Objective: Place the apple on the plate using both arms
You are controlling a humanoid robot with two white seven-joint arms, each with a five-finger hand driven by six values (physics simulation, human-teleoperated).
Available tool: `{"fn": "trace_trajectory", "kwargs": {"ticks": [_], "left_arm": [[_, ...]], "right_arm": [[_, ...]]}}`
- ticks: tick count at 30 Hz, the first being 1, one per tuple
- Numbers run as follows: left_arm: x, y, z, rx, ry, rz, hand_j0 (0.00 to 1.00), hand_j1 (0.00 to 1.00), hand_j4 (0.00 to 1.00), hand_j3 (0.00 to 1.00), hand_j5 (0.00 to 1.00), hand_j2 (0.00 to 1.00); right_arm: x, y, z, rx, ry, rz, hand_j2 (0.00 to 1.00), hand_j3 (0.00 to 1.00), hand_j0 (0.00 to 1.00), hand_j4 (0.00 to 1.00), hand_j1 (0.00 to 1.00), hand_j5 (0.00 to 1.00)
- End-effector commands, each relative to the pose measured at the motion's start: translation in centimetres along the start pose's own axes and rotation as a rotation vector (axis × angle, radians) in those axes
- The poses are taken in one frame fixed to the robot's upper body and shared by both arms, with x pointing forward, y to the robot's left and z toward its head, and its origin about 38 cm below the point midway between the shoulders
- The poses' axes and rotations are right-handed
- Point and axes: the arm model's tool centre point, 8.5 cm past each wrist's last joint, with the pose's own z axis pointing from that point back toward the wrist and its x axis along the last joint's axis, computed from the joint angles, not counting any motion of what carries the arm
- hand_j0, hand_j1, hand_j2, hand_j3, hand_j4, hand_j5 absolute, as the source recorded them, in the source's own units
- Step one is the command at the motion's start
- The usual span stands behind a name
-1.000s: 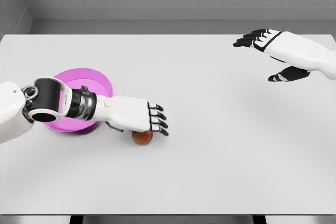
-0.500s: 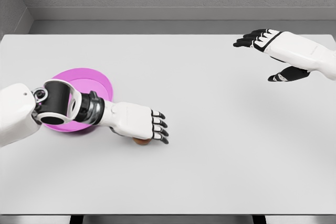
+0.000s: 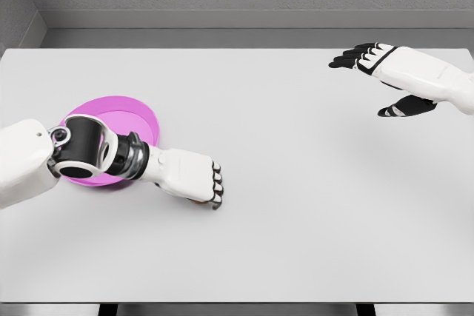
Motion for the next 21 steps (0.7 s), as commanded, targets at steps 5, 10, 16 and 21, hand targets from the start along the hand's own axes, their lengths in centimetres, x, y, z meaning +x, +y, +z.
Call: {"fn": "trace_trajectory", "kwargs": {"ticks": [5,10,16,21], "left_arm": [[0.1,-0.3,-0.1,-0.012,-0.001,-0.004,0.24,0.24,0.24,0.24,0.24,0.24],[-0.3,-0.2,0.3,-0.002,0.009,0.01,0.06,0.06,0.06,0.06,0.06,0.06],[-1.6,0.6,1.6,0.077,0.02,0.09,0.06,0.06,0.06,0.06,0.06,0.06],[-3.1,2.3,3.6,0.138,0.078,0.08,0.07,0.07,0.07,0.07,0.07,0.07]], "right_arm": [[0.0,0.0,0.0,-0.001,0.0,-0.006,1.0,1.0,1.0,1.0,1.0,1.0],[0.0,0.0,0.0,-0.001,0.0,-0.006,1.0,1.0,1.0,1.0,1.0,1.0],[0.0,0.0,0.0,-0.001,0.001,-0.004,1.0,1.0,1.0,1.0,1.0,1.0],[0.0,0.0,0.0,-0.003,0.0,-0.006,1.0,1.0,1.0,1.0,1.0,1.0]]}}
